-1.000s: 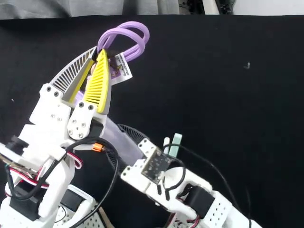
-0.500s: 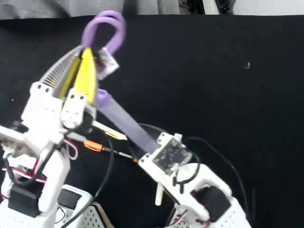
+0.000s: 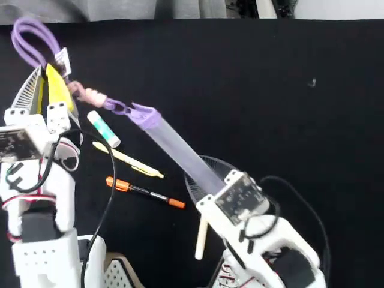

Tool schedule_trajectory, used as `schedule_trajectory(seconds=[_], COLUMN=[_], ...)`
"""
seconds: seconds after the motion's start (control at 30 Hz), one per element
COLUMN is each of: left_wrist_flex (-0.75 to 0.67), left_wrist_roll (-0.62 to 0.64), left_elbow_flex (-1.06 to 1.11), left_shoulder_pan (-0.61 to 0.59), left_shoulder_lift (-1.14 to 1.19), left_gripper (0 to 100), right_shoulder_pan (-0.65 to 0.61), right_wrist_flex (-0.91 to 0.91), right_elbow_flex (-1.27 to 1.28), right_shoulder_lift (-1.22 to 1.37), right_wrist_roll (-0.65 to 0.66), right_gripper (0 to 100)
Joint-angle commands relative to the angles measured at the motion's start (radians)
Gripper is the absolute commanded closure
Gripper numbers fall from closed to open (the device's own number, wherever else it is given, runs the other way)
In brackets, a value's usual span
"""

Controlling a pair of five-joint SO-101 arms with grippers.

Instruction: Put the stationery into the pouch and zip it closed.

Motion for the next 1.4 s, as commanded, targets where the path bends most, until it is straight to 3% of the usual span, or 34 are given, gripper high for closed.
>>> schedule_trajectory(seconds=[0.0, 0.23, 0.43, 0.97, 1.17, 1.37], left_wrist_flex=[-0.213, -0.548, -0.663, -0.519, -0.519, -0.519], left_wrist_roll=[0.000, -0.003, -0.005, -0.006, -0.006, -0.006], left_elbow_flex=[0.176, 0.507, 0.693, 0.751, 0.751, 0.751], left_shoulder_pan=[-0.082, -0.165, -0.166, -0.189, -0.217, -0.222], left_shoulder_lift=[-0.006, -0.006, -0.006, 0.002, 0.002, 0.002], left_gripper=[97, 97, 97, 97, 97, 97], right_shoulder_pan=[0.041, 0.044, 0.048, 0.052, 0.153, 0.163], right_wrist_flex=[0.012, 0.017, 0.014, 0.023, 0.031, 0.037], right_elbow_flex=[-0.087, -0.131, -0.166, -0.414, -0.464, -0.467], right_shoulder_lift=[-0.058, -0.107, -0.105, -0.094, -0.094, -0.094], right_wrist_roll=[0.029, 0.054, 0.055, 0.055, 0.055, 0.058], right_gripper=[98.8, 98.8, 98.8, 98.8, 98.8, 98.8])
